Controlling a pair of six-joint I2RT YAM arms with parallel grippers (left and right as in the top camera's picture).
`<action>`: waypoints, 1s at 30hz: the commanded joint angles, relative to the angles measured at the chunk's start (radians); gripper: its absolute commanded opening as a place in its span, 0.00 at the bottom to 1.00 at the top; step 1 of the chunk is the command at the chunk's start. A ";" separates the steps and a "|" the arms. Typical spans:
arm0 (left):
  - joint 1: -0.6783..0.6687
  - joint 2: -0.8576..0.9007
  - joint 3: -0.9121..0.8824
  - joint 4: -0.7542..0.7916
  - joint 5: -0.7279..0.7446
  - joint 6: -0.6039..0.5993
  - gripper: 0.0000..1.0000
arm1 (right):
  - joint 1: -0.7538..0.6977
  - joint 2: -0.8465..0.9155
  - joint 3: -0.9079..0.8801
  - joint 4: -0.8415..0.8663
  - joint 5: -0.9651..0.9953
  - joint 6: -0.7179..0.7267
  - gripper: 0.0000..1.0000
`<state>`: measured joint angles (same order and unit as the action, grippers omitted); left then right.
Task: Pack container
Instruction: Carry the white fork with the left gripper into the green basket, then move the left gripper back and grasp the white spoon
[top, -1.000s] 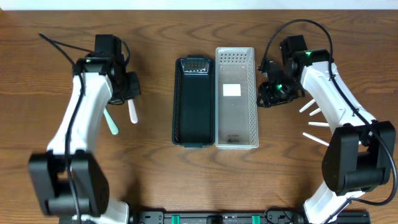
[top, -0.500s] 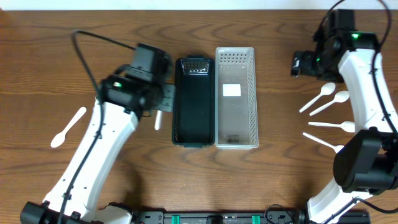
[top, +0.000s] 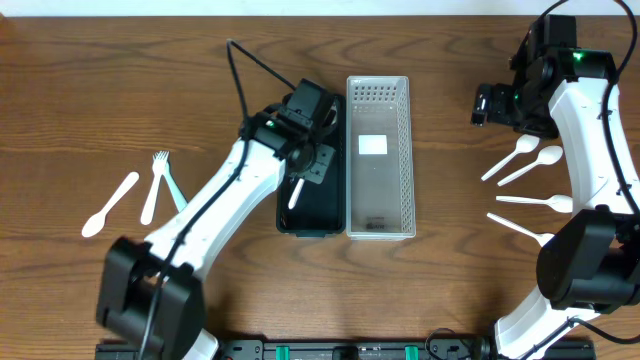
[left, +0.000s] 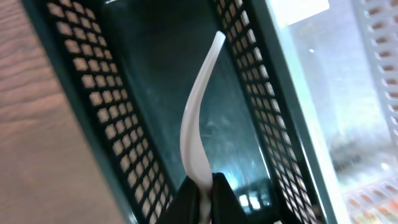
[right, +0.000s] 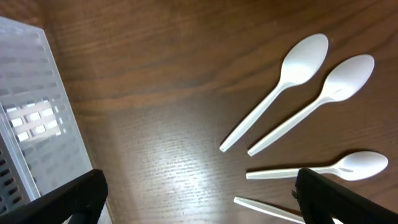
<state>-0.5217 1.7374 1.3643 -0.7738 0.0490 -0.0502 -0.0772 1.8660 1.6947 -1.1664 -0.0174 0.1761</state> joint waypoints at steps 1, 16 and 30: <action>0.000 0.054 0.002 0.029 -0.004 0.012 0.06 | 0.006 -0.018 0.010 -0.007 0.013 0.010 0.99; 0.002 0.109 0.029 0.040 -0.043 0.043 0.66 | 0.006 -0.018 0.010 -0.020 0.013 0.010 0.99; 0.237 -0.208 0.361 -0.422 -0.278 0.027 0.89 | 0.006 -0.018 0.010 -0.029 0.013 -0.024 0.99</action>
<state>-0.4145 1.5955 1.7103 -1.1496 -0.1619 0.0048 -0.0772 1.8660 1.6951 -1.1877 -0.0170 0.1738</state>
